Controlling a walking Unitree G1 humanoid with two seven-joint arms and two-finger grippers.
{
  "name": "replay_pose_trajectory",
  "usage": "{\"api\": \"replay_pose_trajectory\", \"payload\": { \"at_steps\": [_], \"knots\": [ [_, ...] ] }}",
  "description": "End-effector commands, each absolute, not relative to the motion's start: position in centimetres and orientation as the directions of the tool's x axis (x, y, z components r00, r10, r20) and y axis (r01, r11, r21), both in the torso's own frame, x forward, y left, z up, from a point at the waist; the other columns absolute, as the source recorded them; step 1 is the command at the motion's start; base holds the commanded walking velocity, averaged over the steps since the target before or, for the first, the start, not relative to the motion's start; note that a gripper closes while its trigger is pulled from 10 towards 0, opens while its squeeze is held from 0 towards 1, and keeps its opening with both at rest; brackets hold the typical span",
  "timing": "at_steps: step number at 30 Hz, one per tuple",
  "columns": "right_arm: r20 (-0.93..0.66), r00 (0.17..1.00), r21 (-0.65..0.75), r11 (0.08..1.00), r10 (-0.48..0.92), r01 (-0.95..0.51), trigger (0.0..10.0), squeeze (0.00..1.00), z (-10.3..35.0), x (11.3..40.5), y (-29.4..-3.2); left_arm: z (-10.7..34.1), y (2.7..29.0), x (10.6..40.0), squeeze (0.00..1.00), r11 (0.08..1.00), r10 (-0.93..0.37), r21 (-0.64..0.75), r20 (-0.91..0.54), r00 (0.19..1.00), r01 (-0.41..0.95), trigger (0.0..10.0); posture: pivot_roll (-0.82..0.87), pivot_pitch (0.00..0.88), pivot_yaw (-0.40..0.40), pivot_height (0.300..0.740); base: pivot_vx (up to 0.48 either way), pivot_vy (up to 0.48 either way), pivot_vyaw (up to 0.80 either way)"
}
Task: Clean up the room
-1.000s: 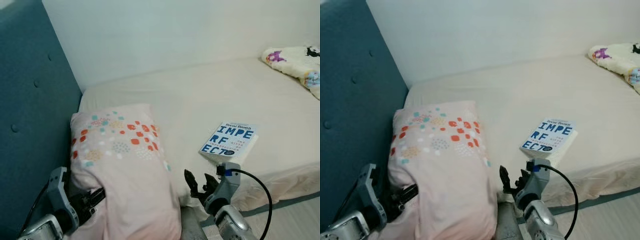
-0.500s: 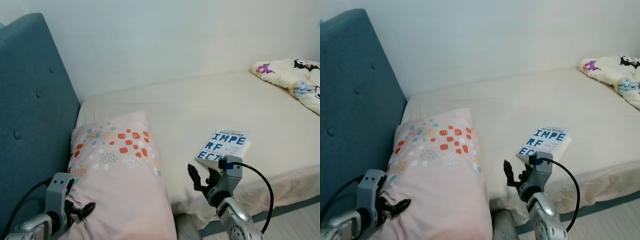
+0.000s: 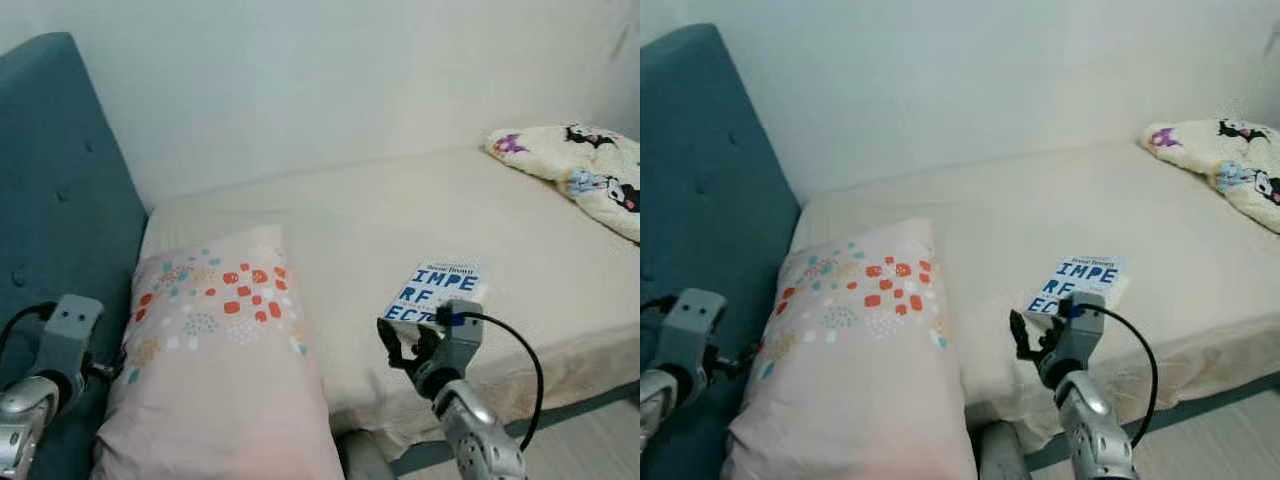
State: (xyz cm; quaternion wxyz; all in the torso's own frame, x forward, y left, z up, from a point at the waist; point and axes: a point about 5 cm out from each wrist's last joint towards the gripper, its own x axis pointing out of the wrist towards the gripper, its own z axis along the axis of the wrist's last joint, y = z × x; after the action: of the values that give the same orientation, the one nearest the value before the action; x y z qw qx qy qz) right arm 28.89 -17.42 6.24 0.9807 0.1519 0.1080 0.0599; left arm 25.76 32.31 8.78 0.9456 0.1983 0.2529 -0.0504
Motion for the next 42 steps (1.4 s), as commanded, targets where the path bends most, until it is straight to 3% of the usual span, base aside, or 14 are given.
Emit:
{"api": "replay_pose_trajectory", "payload": {
  "at_steps": [1, 3, 4, 6, 9, 10, 11, 12, 14, 19, 24, 30, 42],
  "knots": [
    [-0.195, 0.967, 0.318, 0.943, 0.163, -0.095, 10.0, 0.0, 6.0, 29.0, -17.1, 9.1, 32.3, 25.6, 1.0, 0.896, -0.036, 0.361, -0.524, 0.851, 0.26, 10.0, -0.15, 0.0, 0.037, 0.611, 0.0, 0.0, 0.0],
    [-0.19, 0.968, 0.325, 0.941, 0.167, -0.098, 10.0, 0.0, 6.0, 29.4, -17.2, 12.3, 29.8, 26.7, 1.0, 0.948, -0.264, 0.086, -0.33, 0.907, 0.307, 10.0, -0.14, 0.0, 0.028, 0.611, 0.0, 0.0, 0.0],
    [-0.19, 0.968, 0.325, 0.941, 0.167, -0.098, 10.0, 0.0, 6.0, 29.4, -17.2, 12.3, 29.8, 26.7, 1.0, 0.948, -0.264, 0.086, -0.33, 0.907, 0.307, 10.0, -0.14, 0.0, 0.028, 0.611, 0.0, 0.0, 0.0],
    [-0.172, 0.968, 0.334, 0.935, 0.185, -0.119, 10.0, 0.0, 6.2, 29.7, -17.1, 16.1, 26.3, 27.2, 1.0, 0.87, -0.467, -0.189, -0.019, 0.884, 0.455, 10.0, -0.14, 0.0, 0.025, 0.611, 0.0, 0.0, 0.0],
    [-0.167, 0.968, 0.335, 0.934, 0.187, -0.123, 10.0, 0.0, 6.2, 29.7, -17.1, 16.4, 26.0, 27.3, 1.0, 0.861, -0.476, -0.203, 0.008, 0.88, 0.467, 10.0, -0.14, 0.0, 0.025, 0.611, 0.0, 0.0, 0.0],
    [-0.16, 0.968, 0.345, 0.93, 0.192, -0.127, 10.0, 0.0, 6.3, 30.0, -17.1, 16.3, 24.8, 27.8, 0.0, 0.85, -0.45, -0.266, 0.079, 0.889, 0.454, 10.0, -0.13, 0.0, 0.02, 0.616, 0.0, 0.0, 0.0],
    [-0.16, 0.968, 0.345, 0.93, 0.192, -0.127, 10.0, 0.0, 6.3, 30.0, -17.1, 16.3, 24.8, 27.8, 0.0, 0.85, -0.45, -0.266, 0.079, 0.889, 0.454, 10.0, -0.13, 0.0, 0.02, 0.616, 0.0, 0.0, 0.0],
    [-0.152, 0.968, 0.36, 0.923, 0.199, -0.134, 10.0, 0.0, 6.5, 30.4, -17.0, 15.3, 22.7, 28.8, 0.0, 0.825, -0.395, -0.375, 0.151, 0.906, 0.422, 10.0, -0.14, 0.0, 0.018, 0.626, 0.0, 0.0, 0.0],
    [-0.148, 0.967, 0.365, 0.921, 0.206, -0.14, 10.0, 0.0, 6.5, 30.7, -16.9, 13.8, 21.1, 29.3, 0.0, 0.822, -0.371, -0.414, 0.131, 0.92, 0.39, 10.0, -0.14, 0.0, 0.015, 0.63, 0.0, 0.0, 0.0],
    [-0.157, 0.96, 0.367, 0.916, 0.233, -0.162, 10.0, 0.0, 6.1, 31.0, -16.4, 8.2, 17.1, 29.8, 0.0, 0.807, -0.333, -0.533, -0.056, 0.941, 0.254, 10.0, -0.14, 0.0, 0.003, 0.65, 0.0, 0.0, 0.0],
    [-0.176, 0.953, 0.368, 0.915, 0.245, -0.167, 10.0, 0.0, 5.5, 31.1, -16.2, 4.1, 14.7, 28.6, 0.0, 0.831, -0.394, -0.5, -0.218, 0.893, 0.245, 10.0, -0.14, 0.0, 0.006, 0.669, 0.0, 0.0, 0.0],
    [-0.183, 0.952, 0.374, 0.913, 0.245, -0.163, 10.0, 0.0, 5.0, 31.1, -16.2, 0.1, 15.5, 27.0, 0.0, 0.875, -0.355, -0.456, -0.376, 0.856, 0.163, 10.0, -0.15, 0.0, 0.018, 0.693, 0.0, 0.0, 0.0],
    [-0.18, 0.95, 0.383, 0.908, 0.254, -0.17, 10.0, 0.0, 4.6, 31.1, -16.0, 0.3, 16.8, 28.0, 0.0, 0.888, -0.29, -0.447, -0.359, 0.887, 0.109, 10.0, -0.15, 0.0, 0.02, 0.732, 0.0, 0.0, 0.0]
  ]
}}
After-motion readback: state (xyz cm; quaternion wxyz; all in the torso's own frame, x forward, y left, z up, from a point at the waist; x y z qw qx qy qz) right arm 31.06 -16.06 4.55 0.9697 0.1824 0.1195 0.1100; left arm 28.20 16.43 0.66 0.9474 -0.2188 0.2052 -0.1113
